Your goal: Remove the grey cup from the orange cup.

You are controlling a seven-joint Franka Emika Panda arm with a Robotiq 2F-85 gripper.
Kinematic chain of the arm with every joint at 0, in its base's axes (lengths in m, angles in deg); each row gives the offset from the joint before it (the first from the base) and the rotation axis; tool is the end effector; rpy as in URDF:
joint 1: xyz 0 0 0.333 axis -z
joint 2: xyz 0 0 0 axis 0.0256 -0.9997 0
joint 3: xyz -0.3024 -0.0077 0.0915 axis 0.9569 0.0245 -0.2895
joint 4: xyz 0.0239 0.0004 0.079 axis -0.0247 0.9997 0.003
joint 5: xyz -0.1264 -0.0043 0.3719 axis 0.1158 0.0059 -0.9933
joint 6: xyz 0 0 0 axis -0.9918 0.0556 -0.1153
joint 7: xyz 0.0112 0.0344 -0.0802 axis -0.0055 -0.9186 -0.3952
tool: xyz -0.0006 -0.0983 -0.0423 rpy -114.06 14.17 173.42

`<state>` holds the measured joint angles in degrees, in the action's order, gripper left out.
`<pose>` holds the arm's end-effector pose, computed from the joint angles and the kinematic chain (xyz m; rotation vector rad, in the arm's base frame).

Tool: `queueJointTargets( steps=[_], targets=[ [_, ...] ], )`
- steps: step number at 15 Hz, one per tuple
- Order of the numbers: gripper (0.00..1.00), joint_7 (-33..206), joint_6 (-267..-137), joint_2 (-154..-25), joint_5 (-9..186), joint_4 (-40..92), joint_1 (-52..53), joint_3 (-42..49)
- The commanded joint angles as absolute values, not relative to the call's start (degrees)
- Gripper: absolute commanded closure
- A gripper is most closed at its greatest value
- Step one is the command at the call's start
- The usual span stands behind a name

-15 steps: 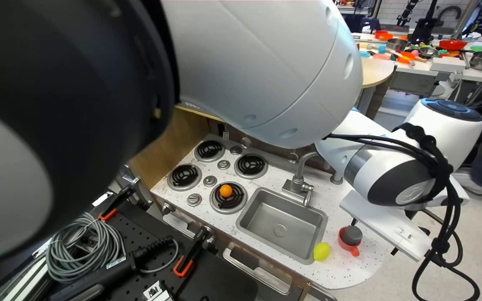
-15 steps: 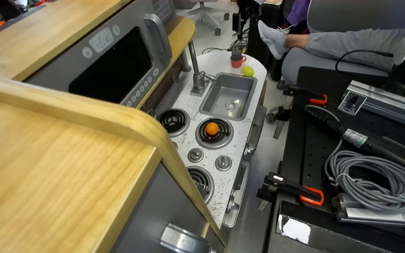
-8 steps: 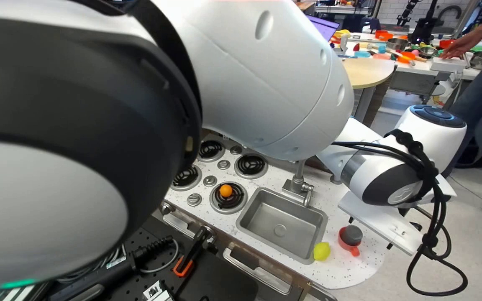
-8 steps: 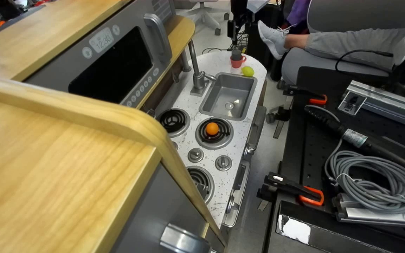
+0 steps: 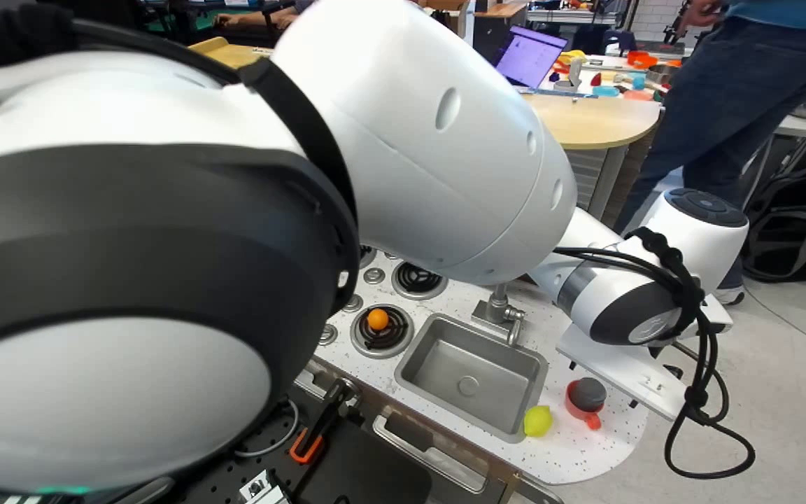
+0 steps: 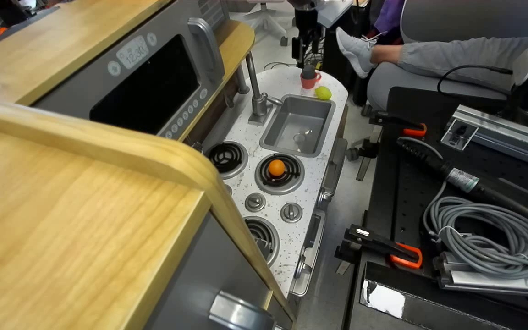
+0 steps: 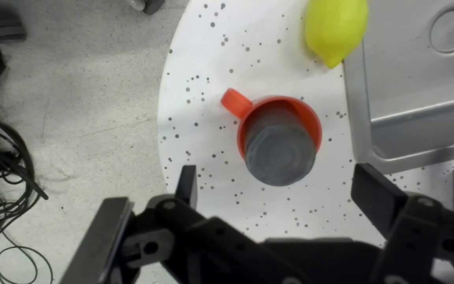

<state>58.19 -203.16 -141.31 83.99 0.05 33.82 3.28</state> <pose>0.6122 -0.4255 0.0582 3.0828 -0.2986 0.0013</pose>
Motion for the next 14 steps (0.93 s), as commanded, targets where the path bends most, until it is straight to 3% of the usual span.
queueJointTargets(
  steps=[1,12,13,14],
  targets=[
    [0.00,55.95,-202.79,-143.92,83.90,-3.51,34.11,2.25],
    [0.00,55.63,-203.22,-147.01,84.86,-5.77,33.03,3.05],
    [0.18,55.63,-203.10,-147.05,84.83,-5.79,32.97,3.03],
    [0.26,55.48,-203.00,-146.99,84.75,-5.78,32.99,2.91]
  ],
)
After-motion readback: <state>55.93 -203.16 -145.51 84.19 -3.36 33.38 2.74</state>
